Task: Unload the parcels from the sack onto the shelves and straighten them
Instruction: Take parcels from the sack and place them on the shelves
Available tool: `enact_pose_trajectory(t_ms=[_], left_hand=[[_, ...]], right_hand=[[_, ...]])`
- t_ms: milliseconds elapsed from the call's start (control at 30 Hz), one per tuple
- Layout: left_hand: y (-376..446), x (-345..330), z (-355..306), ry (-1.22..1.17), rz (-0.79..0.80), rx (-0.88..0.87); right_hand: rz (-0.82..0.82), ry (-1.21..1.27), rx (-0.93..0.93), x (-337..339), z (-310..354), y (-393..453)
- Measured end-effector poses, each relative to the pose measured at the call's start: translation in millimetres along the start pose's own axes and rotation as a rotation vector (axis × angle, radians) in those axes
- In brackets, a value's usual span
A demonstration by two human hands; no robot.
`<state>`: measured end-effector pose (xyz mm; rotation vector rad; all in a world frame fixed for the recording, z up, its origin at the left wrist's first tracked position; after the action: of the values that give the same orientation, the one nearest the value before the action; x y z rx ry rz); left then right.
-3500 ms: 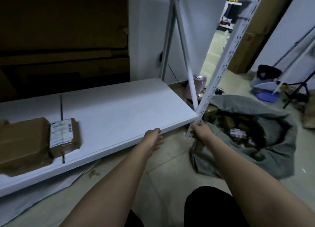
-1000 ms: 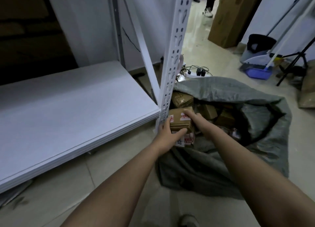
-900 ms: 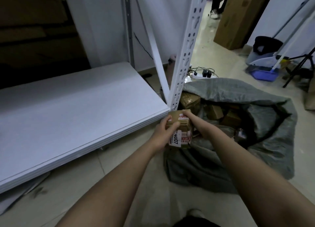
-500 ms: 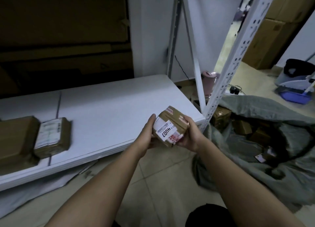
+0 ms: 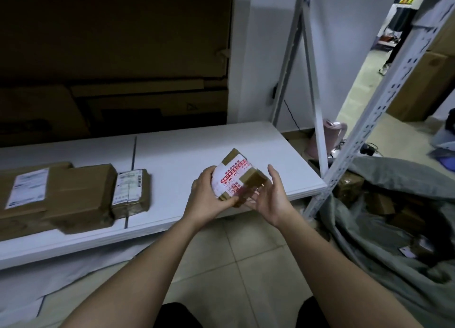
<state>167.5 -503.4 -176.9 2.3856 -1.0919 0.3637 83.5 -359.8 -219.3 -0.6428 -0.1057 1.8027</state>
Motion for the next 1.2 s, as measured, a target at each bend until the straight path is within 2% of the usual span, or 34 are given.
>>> enact_pose_trajectory(t_ms=[133, 233, 333, 467, 600, 733, 833, 933, 1033, 1200], left_hand=[[2.4, 25.6, -4.8, 0.276, -0.115, -0.167], [3.4, 38.8, 0.7, 0.393, -0.17, -0.179], [1.2, 48.3, 10.1, 0.36, -0.19, -0.101], [-1.3, 53.0, 19.6, 0.202, -0.172, -0.024], [-0.9, 57.3, 26.6, 0.163, -0.125, 0.024], [-3.8, 59.2, 30.1, 0.31, -0.09, -0.079], [-4.6, 65.7, 32.9, 0.419, -0.087, -0.179], [-5.3, 72.2, 38.5, 0.475, -0.037, -0.236], [-8.8, 84.9, 56.3, 0.417, -0.05, -0.1], [-21.4, 108.8, 119.9, 0.187, -0.12, 0.376]], right_hand=[[0.019, -0.016, -0.013, -11.6, -3.2, -4.5], [0.0, -0.008, 0.011, -19.4, -3.6, -8.4], [-0.008, 0.026, 0.031, -28.0, -2.3, -13.0], [0.001, 0.037, 0.054, -36.1, 1.2, -15.0], [0.029, -0.046, 0.027, -42.0, -0.4, -15.3], [0.08, -0.28, -0.089, -50.0, -15.4, -15.5], [0.119, -0.326, -0.229, -57.9, -31.0, -17.4], [0.119, -0.357, -0.273, -65.3, -44.2, -17.0], [0.065, -0.349, -0.241, -79.2, -54.9, -15.9], [-0.01, -0.47, -0.142, -109.0, -70.1, -8.2]])
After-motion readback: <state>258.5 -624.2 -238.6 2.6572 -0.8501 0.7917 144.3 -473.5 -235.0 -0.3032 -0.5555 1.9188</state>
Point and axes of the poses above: each hand's wrist, its own y-axis towards the middle knuckle, its own x-axis out of the back of the hand, z = x × y, the point moved 8 cm from there along y, towards the middle knuckle, and after that the axes turned 15 degrees about -z, right-handed, at the moved point
